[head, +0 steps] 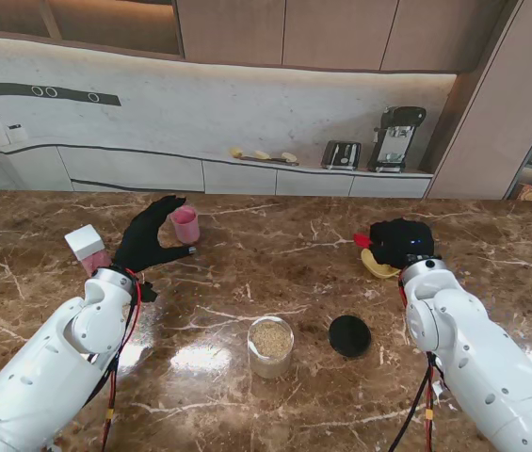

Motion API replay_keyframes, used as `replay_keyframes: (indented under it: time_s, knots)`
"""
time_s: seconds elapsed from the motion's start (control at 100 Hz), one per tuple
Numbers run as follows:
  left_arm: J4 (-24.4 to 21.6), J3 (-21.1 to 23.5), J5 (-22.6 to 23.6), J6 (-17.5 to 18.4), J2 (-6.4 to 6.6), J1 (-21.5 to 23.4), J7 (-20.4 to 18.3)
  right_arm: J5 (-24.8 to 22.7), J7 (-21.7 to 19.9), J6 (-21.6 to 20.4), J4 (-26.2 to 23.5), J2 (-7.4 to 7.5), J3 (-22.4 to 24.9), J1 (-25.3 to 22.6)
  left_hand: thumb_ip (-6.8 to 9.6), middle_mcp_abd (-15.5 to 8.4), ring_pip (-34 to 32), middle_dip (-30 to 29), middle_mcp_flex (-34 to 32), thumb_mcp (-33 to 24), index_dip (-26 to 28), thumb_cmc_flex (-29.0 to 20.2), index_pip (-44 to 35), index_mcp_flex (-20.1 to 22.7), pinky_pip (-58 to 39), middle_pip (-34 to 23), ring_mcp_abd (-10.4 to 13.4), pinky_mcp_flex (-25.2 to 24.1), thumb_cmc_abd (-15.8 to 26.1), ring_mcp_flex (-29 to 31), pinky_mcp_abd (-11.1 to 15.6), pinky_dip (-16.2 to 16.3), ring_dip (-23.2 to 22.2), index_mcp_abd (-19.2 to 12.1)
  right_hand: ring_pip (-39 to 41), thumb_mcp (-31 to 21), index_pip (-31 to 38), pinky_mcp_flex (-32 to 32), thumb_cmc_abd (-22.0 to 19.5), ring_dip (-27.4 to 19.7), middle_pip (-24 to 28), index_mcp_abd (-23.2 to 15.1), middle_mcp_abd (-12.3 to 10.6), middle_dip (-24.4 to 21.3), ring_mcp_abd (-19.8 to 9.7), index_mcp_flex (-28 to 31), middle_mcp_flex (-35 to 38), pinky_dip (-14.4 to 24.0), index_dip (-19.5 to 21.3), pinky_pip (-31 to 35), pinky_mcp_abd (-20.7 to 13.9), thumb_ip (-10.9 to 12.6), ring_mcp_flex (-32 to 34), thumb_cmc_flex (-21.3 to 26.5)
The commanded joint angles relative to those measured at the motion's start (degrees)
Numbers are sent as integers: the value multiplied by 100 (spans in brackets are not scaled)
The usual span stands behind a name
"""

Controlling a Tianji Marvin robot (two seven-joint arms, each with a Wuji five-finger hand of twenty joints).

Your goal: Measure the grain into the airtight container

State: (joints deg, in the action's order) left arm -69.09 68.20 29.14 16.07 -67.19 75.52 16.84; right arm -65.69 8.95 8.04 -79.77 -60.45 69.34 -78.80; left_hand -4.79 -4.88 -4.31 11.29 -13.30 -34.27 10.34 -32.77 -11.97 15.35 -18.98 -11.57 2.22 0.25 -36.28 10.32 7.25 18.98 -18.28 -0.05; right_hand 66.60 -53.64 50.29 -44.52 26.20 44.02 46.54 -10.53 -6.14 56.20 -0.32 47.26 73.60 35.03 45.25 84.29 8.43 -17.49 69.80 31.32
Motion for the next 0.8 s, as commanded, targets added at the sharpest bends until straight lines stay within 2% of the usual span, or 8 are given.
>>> replay_keyframes:
  time_s: [0.0,0.07,0.11,0.17,0.2,0.4,0.47,0.79]
  knots:
    - [164,12,-146,-11,-49,-124,13,-16,-73,4,-17,0,30,-58,-159,-88,39,-49,158,-134,41,81,-126,-394,-152,60,261,-27,-232,-138,240,12,28,34,169,-399,287,20,-47,116,162,-359,-51,7,-91,148,196,172,174,208,44,108,224,284]
    - [272,7,-258,-100,-65,-199,-29,-36,-81,-5,-32,4,46,-72,-180,-82,50,-89,204,-147,129,99,-168,-687,-180,137,237,-41,-266,-165,208,12,27,74,168,-398,287,19,-48,117,164,-359,-51,5,-91,148,196,176,173,203,44,106,224,280]
    - [351,-1,-312,-141,-77,-247,-38,-52,-94,-7,-43,7,52,-81,-187,-89,53,-143,206,-158,89,119,96,-737,-159,235,234,-38,-279,-180,205,-14,28,79,168,-398,288,19,-44,118,165,-359,-51,4,-91,148,196,179,173,201,44,105,224,280]
    - [456,-11,-419,-211,-103,-311,-41,-55,-119,-7,-63,9,60,-96,-188,-73,54,-157,249,-126,143,107,450,-771,-167,310,209,-36,-267,-194,176,-19,26,112,165,-401,288,18,-45,118,165,-359,-51,3,-94,148,196,181,173,200,44,107,219,284]
    - [516,-20,-465,-242,-120,-345,-26,-56,-125,-6,-68,9,61,-101,-181,-59,46,-133,249,-104,395,95,711,-744,-191,388,197,-49,-267,-211,163,-10,18,131,165,-402,288,18,-44,118,165,-359,-51,3,-94,148,196,182,173,199,44,107,219,285]
    - [864,-64,-714,-451,-190,-547,-10,-40,-123,-10,-65,6,33,-98,-196,25,64,-14,367,-88,681,128,1144,-791,-118,567,156,-66,-302,-341,136,-36,14,225,161,-410,289,18,-44,122,168,-362,-52,-2,-98,146,194,196,173,193,44,103,216,275]
    - [966,-81,-799,-516,-209,-606,-36,-33,-127,-17,-57,6,17,-86,-202,131,76,-51,481,-45,652,134,1241,-791,-77,766,155,-66,-301,-389,156,-39,17,287,159,-414,289,21,-43,122,169,-362,-52,-2,-102,145,194,198,173,189,43,104,212,278]
    - [1608,-287,-1033,-577,-273,-907,-157,3,-155,-18,-44,4,-38,-62,-222,120,75,235,596,2,307,157,1338,-780,-143,980,194,-57,-353,-414,234,124,3,360,144,-419,302,42,-44,122,172,-378,-58,-3,-120,136,185,198,194,156,34,100,194,276]
